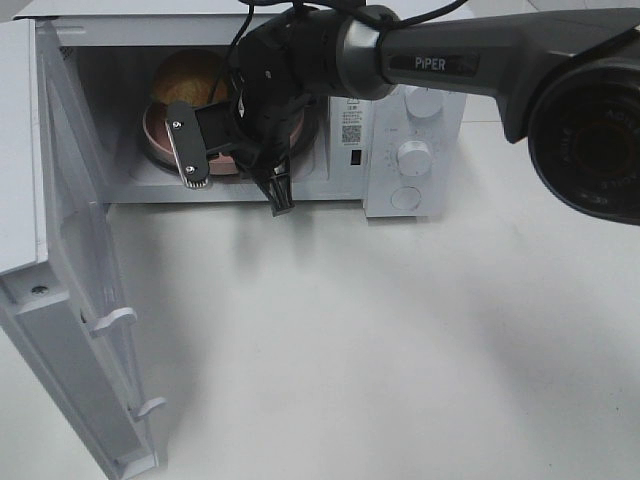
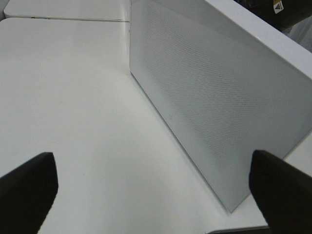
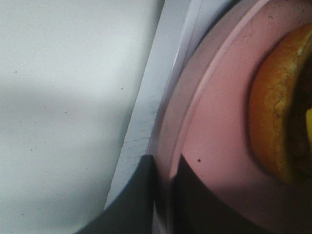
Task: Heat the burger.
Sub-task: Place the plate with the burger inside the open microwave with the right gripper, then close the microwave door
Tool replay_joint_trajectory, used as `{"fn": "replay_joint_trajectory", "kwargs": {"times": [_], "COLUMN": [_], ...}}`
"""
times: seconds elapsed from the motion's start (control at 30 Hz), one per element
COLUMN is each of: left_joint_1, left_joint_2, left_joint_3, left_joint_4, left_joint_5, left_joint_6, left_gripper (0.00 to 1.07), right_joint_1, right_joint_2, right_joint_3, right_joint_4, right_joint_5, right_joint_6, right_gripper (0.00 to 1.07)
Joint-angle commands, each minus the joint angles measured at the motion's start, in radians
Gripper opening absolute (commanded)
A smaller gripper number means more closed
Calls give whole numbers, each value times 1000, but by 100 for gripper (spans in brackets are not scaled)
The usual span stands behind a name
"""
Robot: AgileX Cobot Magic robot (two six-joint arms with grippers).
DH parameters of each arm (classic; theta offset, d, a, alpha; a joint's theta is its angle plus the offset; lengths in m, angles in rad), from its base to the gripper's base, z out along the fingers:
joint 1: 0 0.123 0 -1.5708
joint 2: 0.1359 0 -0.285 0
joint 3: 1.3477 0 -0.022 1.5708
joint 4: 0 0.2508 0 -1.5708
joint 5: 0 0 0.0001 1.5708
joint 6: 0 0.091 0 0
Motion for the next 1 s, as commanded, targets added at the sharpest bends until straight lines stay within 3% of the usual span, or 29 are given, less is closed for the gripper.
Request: {"fn": "replay_joint_trajectory", "kwargs": {"times": [0.03,0.27,0.57,1.0], "left_joint_1": [-4,-4,-4,-4], "left_joint_2": [-17,-17,-17,-17], "left_joint_3": [3,3,3,3], "left_joint_4": [2,2,2,2], "left_joint_5": [-13,-13,-13,-13], "left_joint_6": [-1,-1,-1,-1], "left_gripper": [100,100,100,100], "right_joint_1": [-4,-11,-10,-1], "right_joint_2": [-6,0,0,-32], "right_joint_3": [-23,-23,-23,8], "right_joint_4": [-17,-12,-14,-42], "right_joint_5": [-77,-79,-94,-21], "right_joint_6": [17,47,72,179], "right_gripper": [1,13,42,50]}}
